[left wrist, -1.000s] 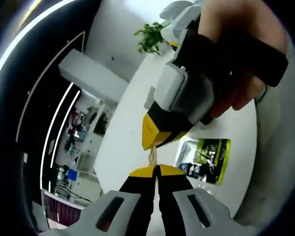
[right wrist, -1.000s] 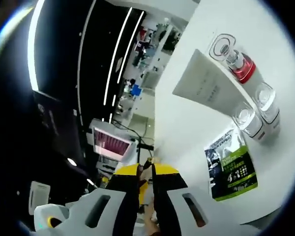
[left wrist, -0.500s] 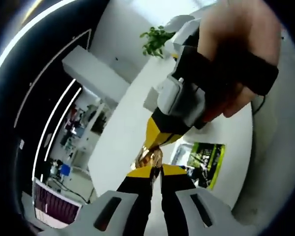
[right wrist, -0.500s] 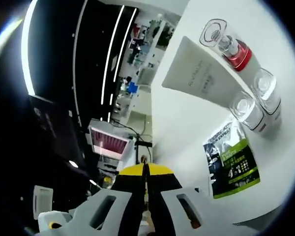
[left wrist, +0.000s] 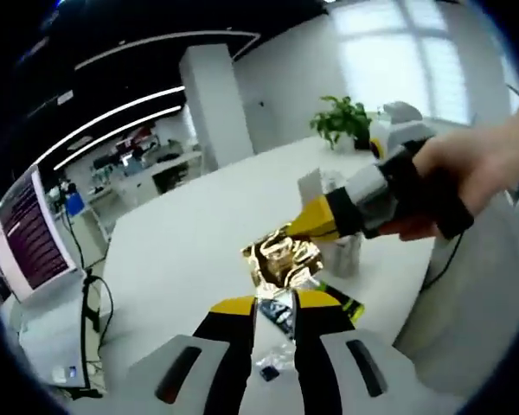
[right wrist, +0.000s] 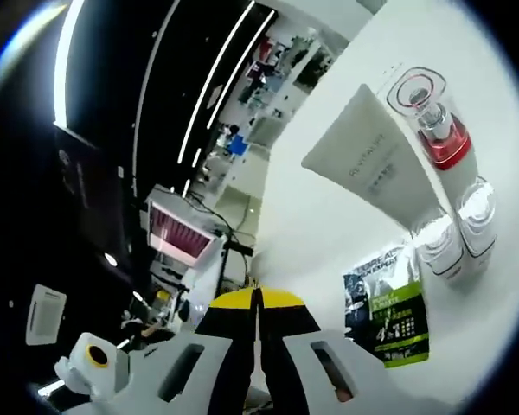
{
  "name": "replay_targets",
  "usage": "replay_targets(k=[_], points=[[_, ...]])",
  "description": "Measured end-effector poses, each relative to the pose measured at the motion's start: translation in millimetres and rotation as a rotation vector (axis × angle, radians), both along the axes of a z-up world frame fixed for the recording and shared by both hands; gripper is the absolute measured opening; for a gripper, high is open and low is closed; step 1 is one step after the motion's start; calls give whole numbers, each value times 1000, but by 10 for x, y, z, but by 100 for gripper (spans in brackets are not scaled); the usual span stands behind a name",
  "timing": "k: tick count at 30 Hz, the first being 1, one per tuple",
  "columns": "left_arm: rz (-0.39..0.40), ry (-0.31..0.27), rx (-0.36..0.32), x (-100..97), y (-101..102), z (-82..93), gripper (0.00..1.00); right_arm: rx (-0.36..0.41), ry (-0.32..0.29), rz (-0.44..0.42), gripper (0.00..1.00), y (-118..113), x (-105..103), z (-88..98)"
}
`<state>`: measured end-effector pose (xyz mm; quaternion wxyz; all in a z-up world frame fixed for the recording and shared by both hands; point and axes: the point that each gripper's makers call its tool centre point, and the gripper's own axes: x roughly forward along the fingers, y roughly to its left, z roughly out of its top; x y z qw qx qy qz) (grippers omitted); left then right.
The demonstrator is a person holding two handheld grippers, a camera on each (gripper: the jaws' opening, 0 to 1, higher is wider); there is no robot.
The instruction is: Arrange the skincare products in the storage area until every visible bottle or jar stands upright without overlapping.
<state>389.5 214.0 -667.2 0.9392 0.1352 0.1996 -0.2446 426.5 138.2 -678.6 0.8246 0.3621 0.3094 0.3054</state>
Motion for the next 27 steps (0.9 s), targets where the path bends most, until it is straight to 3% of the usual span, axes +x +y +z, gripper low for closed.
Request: replay_targets(k=[3, 5, 10, 19, 24, 27], points=[[48, 24, 32, -9, 196, -111, 19, -93, -82, 72, 1, 149, -15, -10], [71, 48, 20, -24, 288, -188, 17, -120, -96, 98, 1, 233, -8, -59], [102, 62, -39, -37, 380, -277, 20, -128, -71, 104, 1, 358, 42, -198], [118, 113, -40, -15, 493, -481, 22, -157, -26, 143, 1, 618, 94, -521], [111, 133, -46, 47, 569, -593, 16, -181, 0, 154, 1, 730, 146, -738], [100, 136, -41, 91, 600, -623, 14, -231, -16, 173, 1, 745, 174, -837]])
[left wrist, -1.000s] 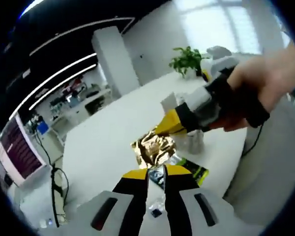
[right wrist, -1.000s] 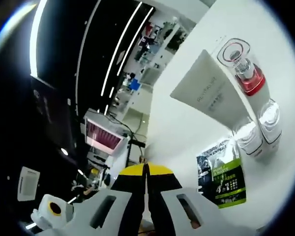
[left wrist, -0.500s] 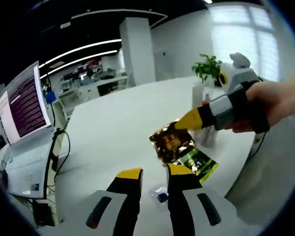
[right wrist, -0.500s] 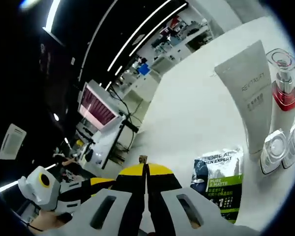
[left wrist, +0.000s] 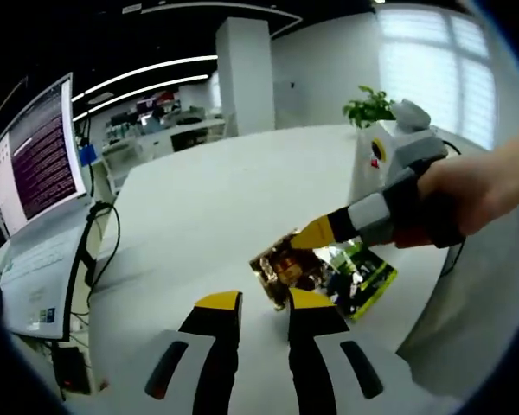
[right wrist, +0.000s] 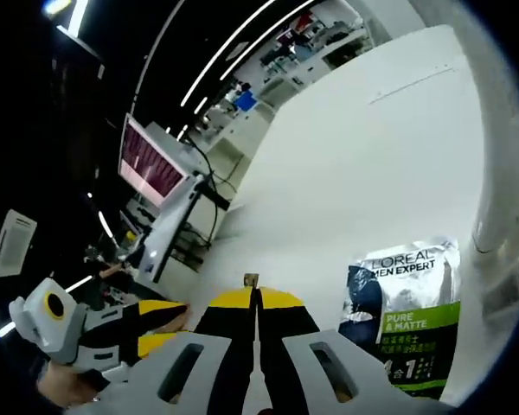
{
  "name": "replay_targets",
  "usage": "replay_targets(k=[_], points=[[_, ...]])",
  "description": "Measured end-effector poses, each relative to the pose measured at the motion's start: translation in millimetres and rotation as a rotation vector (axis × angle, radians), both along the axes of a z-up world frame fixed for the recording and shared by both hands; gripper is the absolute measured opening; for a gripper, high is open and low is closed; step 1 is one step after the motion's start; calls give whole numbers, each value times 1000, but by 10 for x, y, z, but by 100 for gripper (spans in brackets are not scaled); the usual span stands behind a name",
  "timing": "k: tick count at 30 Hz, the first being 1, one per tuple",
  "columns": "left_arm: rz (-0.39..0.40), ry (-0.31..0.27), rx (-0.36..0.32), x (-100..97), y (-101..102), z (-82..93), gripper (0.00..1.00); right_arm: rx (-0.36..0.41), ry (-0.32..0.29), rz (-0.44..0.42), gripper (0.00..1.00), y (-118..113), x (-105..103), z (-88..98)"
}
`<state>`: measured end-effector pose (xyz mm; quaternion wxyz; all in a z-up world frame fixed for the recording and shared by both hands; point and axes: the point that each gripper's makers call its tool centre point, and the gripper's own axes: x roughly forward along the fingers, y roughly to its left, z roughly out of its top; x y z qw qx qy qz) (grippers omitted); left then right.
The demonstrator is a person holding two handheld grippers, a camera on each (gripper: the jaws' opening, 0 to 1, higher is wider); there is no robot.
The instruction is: Arrange the skincare products in the storage area until every visible bottle or jar stands upright without overlapping.
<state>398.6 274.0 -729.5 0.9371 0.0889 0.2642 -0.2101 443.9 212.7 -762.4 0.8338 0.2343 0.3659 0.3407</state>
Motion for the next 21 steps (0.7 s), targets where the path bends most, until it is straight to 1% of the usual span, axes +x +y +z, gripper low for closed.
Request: replay_targets(k=[2, 4, 6, 8, 9, 13, 14, 16, 18, 21], points=[[-19, 12, 5, 23, -1, -37, 13, -16, -2, -10, 1, -20, 35, -28], [-51, 35, 12, 46, 11, -134, 13, -26, 3, -28, 1, -42, 89, -77], [-72, 54, 23, 74, 19, -216, 12, -46, -1, -29, 1, -49, 138, -124], [-110, 78, 32, 93, -59, -283, 11, -69, -11, -20, 1, -46, 169, -168], [-126, 87, 43, 121, -80, -333, 10, -79, -6, -18, 1, -40, 188, -213], [-170, 88, 50, 248, -147, -415, 9, -89, 10, -25, 1, -23, 247, -329], [-189, 89, 64, 294, -154, -472, 9, -111, 3, -17, 1, -21, 256, -368], [-212, 86, 71, 375, -191, -531, 7, -154, -16, 7, 1, -16, 257, -417], [-232, 97, 74, 411, -226, -560, 7, -200, -43, 29, 1, -29, 267, -455], [-257, 108, 94, 484, -263, -672, 7, -238, -68, 48, 1, -21, 295, -528]])
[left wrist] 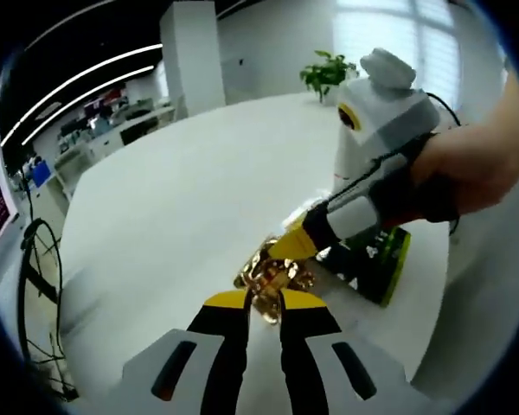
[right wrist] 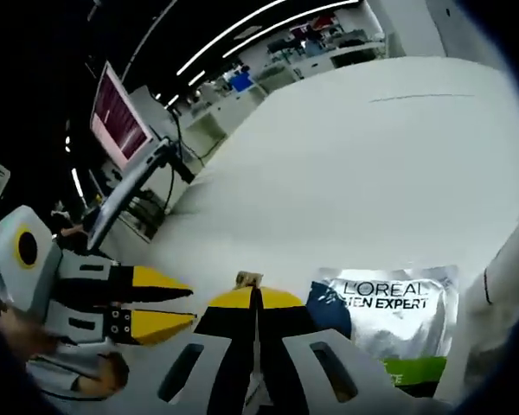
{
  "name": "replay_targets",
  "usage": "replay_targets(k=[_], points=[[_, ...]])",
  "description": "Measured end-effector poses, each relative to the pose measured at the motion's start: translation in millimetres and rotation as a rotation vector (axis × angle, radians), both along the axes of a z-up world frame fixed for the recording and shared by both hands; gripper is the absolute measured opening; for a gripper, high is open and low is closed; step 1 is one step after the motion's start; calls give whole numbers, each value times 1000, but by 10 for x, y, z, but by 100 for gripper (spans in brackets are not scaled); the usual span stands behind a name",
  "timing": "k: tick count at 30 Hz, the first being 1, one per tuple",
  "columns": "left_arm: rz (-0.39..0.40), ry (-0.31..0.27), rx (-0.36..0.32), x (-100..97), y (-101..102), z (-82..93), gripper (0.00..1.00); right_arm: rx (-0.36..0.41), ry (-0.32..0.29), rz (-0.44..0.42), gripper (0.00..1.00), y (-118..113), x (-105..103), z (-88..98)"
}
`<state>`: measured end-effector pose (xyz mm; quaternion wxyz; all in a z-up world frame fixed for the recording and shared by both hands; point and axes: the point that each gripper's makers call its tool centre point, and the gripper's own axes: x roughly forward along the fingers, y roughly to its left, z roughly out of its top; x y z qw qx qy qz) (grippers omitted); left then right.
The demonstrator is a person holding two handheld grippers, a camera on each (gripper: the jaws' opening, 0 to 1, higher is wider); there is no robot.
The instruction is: Arrange the skincare products in the storage area until every visible bottle or jar stands upright without overlapping.
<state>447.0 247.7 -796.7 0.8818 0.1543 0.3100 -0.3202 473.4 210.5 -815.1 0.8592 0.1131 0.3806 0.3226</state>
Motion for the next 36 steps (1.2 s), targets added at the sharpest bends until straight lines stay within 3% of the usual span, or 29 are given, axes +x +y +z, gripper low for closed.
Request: replay_targets(k=[2, 11, 24, 26, 31, 36], points=[[-20, 11, 12, 28, -42, -79, 7, -71, -63, 45, 1, -31, 44, -31], [-90, 25, 68, 129, -103, -320, 7, -171, -125, 132, 1, -25, 58, -130], [-108, 40, 76, 142, -157, -343, 7, -188, -131, 113, 1, -41, 84, -174], [-106, 71, 52, 137, -165, -370, 5, -209, -153, 136, 1, -31, 79, -175], [-76, 97, 34, 169, -124, -384, 8, -341, -313, 278, 4, 5, 77, -119], [-84, 101, 42, 178, -106, -387, 10, -386, -371, 314, 12, -8, 32, -86]])
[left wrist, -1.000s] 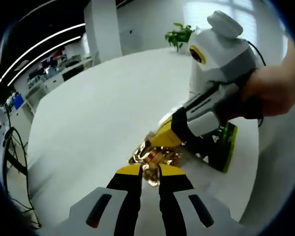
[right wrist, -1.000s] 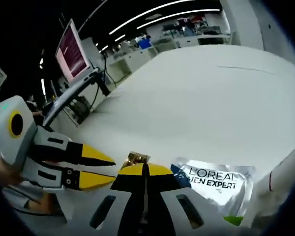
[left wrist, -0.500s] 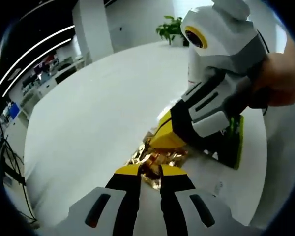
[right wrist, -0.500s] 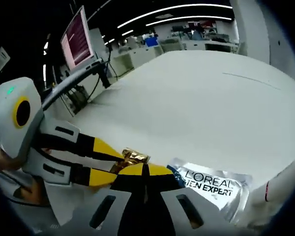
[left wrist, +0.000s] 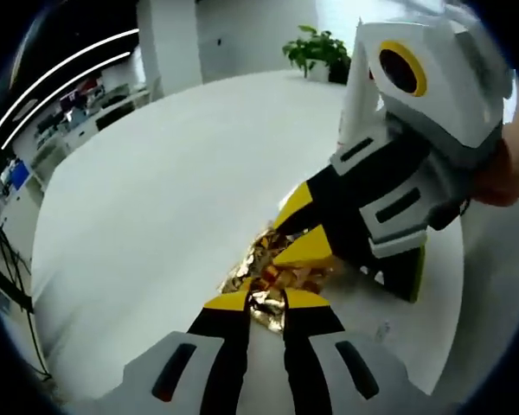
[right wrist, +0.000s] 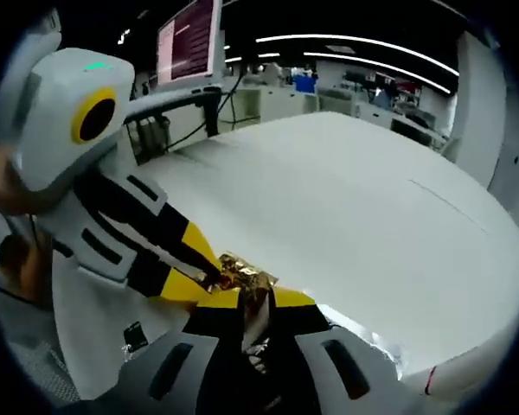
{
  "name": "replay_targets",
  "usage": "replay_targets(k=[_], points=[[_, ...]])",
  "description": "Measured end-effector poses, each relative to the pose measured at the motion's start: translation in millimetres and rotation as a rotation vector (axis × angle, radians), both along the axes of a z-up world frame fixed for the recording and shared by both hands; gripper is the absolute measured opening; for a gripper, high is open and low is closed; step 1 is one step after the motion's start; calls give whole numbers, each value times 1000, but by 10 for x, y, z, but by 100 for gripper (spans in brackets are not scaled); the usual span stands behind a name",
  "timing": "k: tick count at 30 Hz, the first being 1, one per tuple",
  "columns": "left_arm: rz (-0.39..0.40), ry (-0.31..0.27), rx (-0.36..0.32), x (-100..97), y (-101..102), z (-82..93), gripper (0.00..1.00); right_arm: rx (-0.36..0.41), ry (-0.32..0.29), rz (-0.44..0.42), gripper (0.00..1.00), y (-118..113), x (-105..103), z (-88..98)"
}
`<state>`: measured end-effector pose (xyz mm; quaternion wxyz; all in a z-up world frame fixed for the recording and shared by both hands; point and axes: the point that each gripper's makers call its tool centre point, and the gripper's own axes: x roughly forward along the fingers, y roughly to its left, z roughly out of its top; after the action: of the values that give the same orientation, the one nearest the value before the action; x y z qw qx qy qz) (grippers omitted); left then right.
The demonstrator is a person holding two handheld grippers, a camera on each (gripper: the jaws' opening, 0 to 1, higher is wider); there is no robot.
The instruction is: Arrange the skincare products in the storage area until every visible bottle or jar stands upright without overlapping.
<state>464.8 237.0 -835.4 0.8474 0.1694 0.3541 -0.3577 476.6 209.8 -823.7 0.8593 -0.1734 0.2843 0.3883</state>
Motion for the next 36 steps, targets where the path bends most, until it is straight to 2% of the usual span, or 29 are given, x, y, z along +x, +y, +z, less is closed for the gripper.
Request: replay_targets(k=[4, 8, 17, 19, 22, 28, 34, 36], points=[[-4, 1, -3, 1, 13, -15, 10, -29, -28, 12, 17, -30, -9, 22], [-13, 5, -5, 9, 12, -10, 11, -38, -43, 29, 18, -49, -23, 50], [-27, 26, 2, 15, -12, -1, 12, -22, -56, 39, 20, -81, -85, 165], [-12, 52, -19, 8, -12, -3, 10, -20, -55, 45, 20, -90, -102, 166], [-5, 38, -15, 23, 5, 16, 10, -8, -55, 49, 21, -111, -136, 198], [5, 35, -51, 27, -10, 99, 11, 3, -74, 65, 23, -126, -183, 303], [59, 44, -123, 17, -80, 181, 21, 17, -93, 83, 29, -165, -258, 458], [65, 42, -143, -5, -109, 247, 23, 66, -52, 59, 35, -169, -312, 529]])
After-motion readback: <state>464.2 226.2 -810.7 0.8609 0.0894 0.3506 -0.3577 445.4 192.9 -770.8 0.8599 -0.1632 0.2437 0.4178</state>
